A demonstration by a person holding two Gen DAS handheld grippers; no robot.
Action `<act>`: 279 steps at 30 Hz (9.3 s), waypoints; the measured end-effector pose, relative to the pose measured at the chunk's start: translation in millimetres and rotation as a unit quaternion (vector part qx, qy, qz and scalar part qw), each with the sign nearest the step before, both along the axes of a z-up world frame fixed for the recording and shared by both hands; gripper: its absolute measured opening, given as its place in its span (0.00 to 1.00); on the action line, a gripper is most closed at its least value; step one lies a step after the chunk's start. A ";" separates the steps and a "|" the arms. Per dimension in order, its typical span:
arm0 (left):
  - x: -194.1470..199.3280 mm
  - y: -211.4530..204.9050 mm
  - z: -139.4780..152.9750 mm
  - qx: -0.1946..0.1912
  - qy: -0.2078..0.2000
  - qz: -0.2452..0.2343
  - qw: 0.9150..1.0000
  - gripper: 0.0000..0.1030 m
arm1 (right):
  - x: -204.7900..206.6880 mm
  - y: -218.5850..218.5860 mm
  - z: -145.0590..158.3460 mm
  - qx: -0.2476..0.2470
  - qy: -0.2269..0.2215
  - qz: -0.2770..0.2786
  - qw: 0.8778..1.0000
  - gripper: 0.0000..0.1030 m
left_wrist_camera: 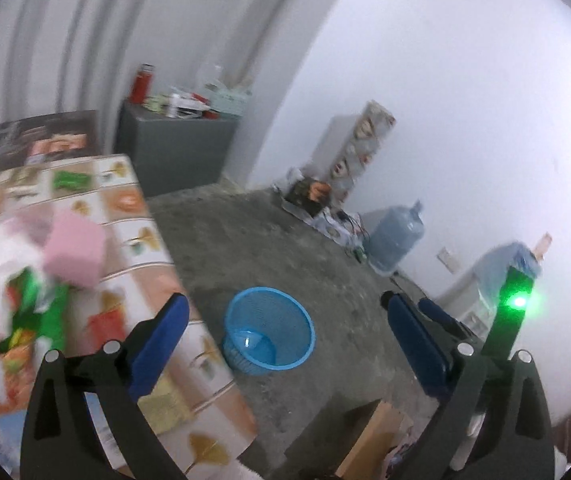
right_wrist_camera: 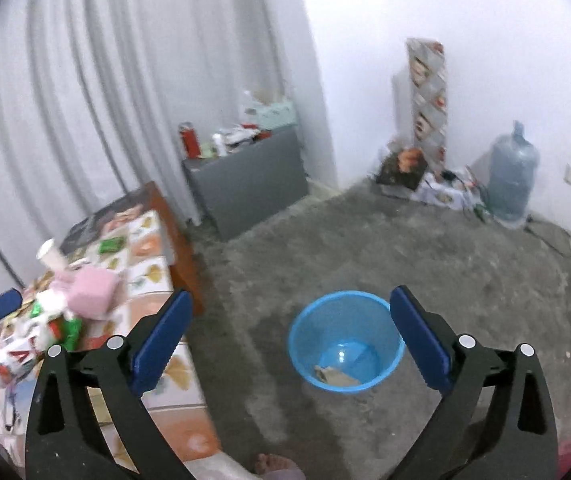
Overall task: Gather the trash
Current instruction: 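Open both tools to drop the bag and cup into the wastebasket, then grasp the clear plastic wrapper with the left tool while the right tool grasps the pink sponge, then carry the wrapper and pink sponge over the blue wastebasket, then open both tools to drop the wrapper and sponge into the wastebasket, then move both tools back toward the cluttered table, then grasp the white tissue with the left tool while the right tool grasps the red snack packet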
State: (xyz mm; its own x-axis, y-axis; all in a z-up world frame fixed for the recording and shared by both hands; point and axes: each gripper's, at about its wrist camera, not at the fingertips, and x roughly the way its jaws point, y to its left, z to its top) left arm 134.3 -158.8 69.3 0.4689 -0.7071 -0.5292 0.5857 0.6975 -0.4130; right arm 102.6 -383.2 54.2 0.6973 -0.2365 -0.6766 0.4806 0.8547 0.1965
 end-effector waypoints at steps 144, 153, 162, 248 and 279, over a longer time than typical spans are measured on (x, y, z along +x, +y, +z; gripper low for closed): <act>172.2 -236.6 -113.6 0.196 0.127 -0.172 0.957 0.11 | 55.2 -152.8 -186.3 0.435 0.099 -0.111 0.888 0.75; 202.8 -294.9 -186.9 0.211 0.156 -0.154 0.952 0.59 | 64.1 -183.8 -240.9 0.409 0.128 -0.133 0.894 0.84; 210.0 -282.7 -200.8 0.207 0.169 -0.138 0.954 0.61 | 39.1 -176.3 -291.3 0.391 0.168 -0.164 0.890 0.84; 223.1 123.2 -101.9 0.339 0.100 -0.007 0.935 0.50 | 196.8 158.6 -103.8 0.236 0.251 0.303 0.889 0.73; 223.9 142.2 -74.3 0.267 0.096 -0.006 0.959 0.30 | 209.2 146.4 -104.9 0.274 0.163 0.211 0.924 0.18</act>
